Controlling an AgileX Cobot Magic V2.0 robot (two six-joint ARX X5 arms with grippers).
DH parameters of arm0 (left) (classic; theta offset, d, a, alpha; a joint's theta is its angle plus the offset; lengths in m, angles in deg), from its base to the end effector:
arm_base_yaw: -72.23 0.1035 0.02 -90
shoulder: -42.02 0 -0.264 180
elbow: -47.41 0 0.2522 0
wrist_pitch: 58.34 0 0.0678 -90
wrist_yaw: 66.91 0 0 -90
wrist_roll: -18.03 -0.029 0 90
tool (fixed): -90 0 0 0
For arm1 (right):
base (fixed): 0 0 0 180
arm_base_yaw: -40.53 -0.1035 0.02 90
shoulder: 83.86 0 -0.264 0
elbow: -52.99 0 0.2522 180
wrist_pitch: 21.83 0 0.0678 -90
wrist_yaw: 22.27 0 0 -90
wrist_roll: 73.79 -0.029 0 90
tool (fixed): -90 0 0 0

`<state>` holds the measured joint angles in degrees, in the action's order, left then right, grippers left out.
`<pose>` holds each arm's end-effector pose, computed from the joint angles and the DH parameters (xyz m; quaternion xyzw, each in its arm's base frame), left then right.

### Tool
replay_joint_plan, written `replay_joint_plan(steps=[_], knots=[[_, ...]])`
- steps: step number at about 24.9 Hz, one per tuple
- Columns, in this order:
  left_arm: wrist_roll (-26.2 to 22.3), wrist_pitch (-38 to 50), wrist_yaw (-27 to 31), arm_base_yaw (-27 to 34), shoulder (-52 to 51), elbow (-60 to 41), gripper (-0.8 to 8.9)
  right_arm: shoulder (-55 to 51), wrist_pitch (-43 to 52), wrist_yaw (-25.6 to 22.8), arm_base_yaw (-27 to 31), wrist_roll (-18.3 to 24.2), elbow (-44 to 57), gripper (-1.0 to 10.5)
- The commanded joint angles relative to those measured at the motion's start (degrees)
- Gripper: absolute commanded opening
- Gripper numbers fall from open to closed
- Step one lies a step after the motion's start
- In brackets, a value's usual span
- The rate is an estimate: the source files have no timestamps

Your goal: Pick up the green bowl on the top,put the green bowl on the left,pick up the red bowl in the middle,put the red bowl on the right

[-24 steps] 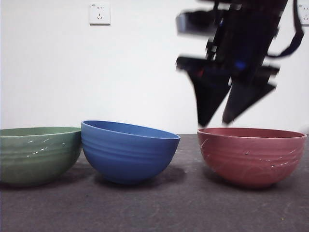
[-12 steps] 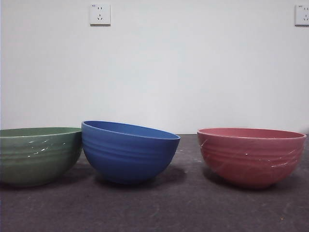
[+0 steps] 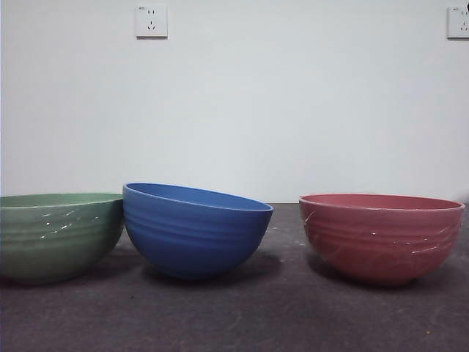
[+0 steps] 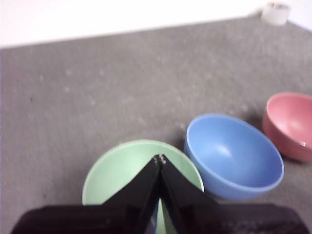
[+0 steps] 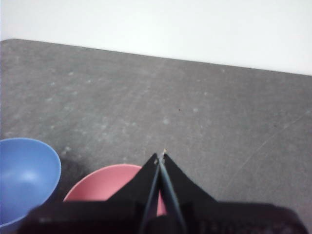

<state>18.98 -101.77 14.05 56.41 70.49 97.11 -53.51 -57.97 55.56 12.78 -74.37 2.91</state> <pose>0.1068 -0.0350 0.2842 0.0034 0.1939 -0.2096 0.9584 0.1106 0.0513 0.2949 -0.0438 0.1348 0.1335 0.9809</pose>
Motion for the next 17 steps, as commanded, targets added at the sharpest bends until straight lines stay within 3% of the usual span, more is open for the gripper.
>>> replay_joint_plan(steps=[1, 11, 13, 17], knots=[[0.55, -0.85, -0.04, 0.13, 0.37, -0.24, -0.03, -0.02, -0.13, -0.17, 0.04, -0.90, 0.15, -0.2], [-0.81, -2.27, 0.42, -0.68, -0.57, -0.24, -0.04, -0.02, -0.59, -0.17, 0.04, -0.90, 0.15, -0.2], [-5.57, -2.89, 6.03, -0.46, -4.28, -0.39, -0.04, -0.04, -0.61, -0.17, 0.04, -0.90, 0.15, -0.2], [-5.68, 3.50, 11.63, 2.29, -13.62, -5.01, -0.01, -0.02, -0.68, -0.17, 0.04, -0.90, 0.15, -0.2]])
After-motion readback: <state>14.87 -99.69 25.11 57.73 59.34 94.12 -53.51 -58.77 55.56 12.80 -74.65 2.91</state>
